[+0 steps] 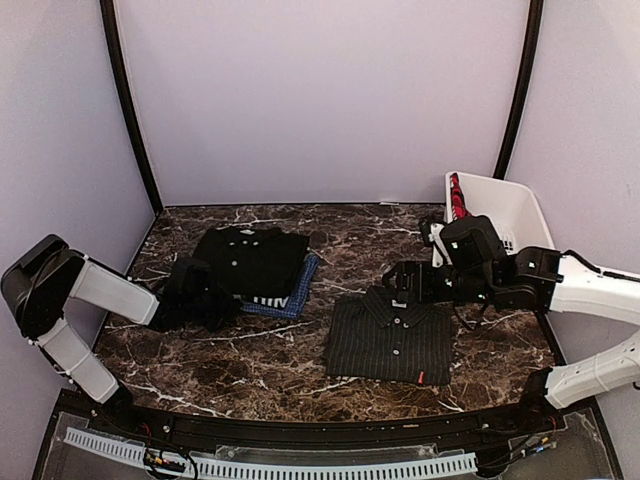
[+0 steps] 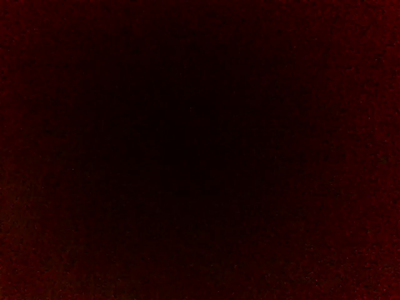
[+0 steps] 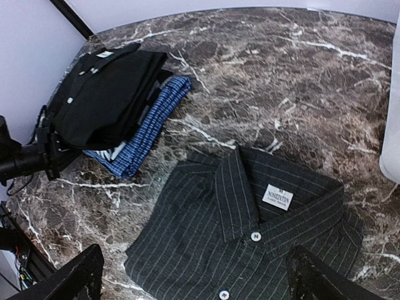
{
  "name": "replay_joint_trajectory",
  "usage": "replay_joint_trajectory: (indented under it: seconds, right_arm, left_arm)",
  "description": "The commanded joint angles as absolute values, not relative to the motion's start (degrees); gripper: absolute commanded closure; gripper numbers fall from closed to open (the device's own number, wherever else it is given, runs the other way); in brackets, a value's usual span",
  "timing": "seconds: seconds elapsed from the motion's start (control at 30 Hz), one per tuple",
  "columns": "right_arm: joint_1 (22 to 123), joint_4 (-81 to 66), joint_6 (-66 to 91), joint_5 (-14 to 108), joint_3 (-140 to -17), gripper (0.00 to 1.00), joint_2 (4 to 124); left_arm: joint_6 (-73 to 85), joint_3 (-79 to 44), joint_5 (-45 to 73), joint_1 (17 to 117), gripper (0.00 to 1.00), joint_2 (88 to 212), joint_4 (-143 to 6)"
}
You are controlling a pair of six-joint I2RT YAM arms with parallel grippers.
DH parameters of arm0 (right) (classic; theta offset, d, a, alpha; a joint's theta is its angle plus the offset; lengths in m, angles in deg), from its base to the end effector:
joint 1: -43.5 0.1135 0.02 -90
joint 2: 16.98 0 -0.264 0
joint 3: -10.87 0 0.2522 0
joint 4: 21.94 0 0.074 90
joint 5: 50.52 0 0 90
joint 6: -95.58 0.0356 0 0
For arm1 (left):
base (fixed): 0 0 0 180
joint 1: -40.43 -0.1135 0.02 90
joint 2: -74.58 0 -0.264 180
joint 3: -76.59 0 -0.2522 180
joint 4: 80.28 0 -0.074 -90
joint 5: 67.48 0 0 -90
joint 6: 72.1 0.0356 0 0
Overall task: Fold and stack the long sleeve shirts
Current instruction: Move the square-folded shirt to the center of the board.
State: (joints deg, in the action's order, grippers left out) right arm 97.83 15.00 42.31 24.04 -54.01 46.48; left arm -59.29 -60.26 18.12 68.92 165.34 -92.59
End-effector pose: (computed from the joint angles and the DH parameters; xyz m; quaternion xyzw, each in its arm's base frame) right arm 0.1490 0.1913 0.2930 -0.0740 0.8801 0.2400 0.4030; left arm 0.2473 -0.1373 0.1279 -0.3499 0.8159 -0.3865 0.2501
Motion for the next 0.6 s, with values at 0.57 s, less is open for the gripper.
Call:
replay_joint_trajectory:
  seconds: [0.57]
  right_arm:
    - [91.5, 14.0, 49.6, 24.4, -44.8, 0.01, 46.0]
  left_arm:
    - [-55.7, -63.9, 18.8, 75.5, 0.82, 153.5, -84.7]
